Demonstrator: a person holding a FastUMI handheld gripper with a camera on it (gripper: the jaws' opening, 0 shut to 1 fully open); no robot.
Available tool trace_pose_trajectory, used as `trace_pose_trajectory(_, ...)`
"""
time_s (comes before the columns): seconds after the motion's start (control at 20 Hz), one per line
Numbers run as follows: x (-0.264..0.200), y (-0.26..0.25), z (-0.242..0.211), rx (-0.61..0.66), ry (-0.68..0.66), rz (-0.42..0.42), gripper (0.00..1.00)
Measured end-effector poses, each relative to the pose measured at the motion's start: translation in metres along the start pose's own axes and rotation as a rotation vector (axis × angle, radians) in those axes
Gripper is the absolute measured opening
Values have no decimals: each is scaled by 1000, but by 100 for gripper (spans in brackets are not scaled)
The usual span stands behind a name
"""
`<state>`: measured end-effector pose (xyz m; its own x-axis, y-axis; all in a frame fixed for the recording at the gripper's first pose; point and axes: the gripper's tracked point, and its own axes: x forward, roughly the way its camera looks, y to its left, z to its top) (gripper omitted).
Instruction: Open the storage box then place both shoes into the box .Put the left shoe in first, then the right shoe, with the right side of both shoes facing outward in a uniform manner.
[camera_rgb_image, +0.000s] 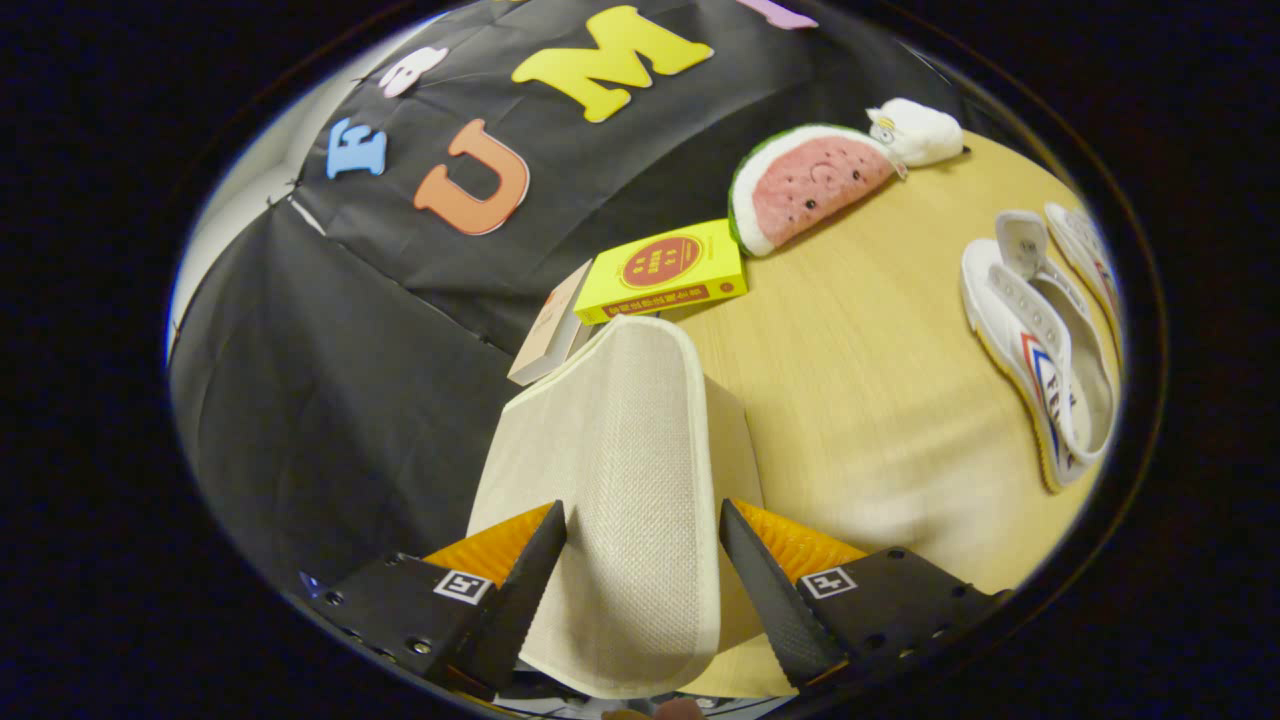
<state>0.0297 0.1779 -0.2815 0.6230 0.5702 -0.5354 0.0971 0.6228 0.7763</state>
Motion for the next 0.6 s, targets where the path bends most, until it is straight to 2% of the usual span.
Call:
trace_pose_trajectory(0.2, -8, 1, 1, 36, 37, 4, 94)
trace_pose_trajectory(0.25, -10, 3, 1, 33, 43, -7, 81)
trace_pose_trajectory(0.35, -16, 2, 5, 33, 48, -11, 80)
trace_pose_trajectory(0.5, -27, -1, 19, 63, 25, -13, 60)
trace_pose_trajectory(0.6, -30, 13, 19, 40, 31, 8, 22)
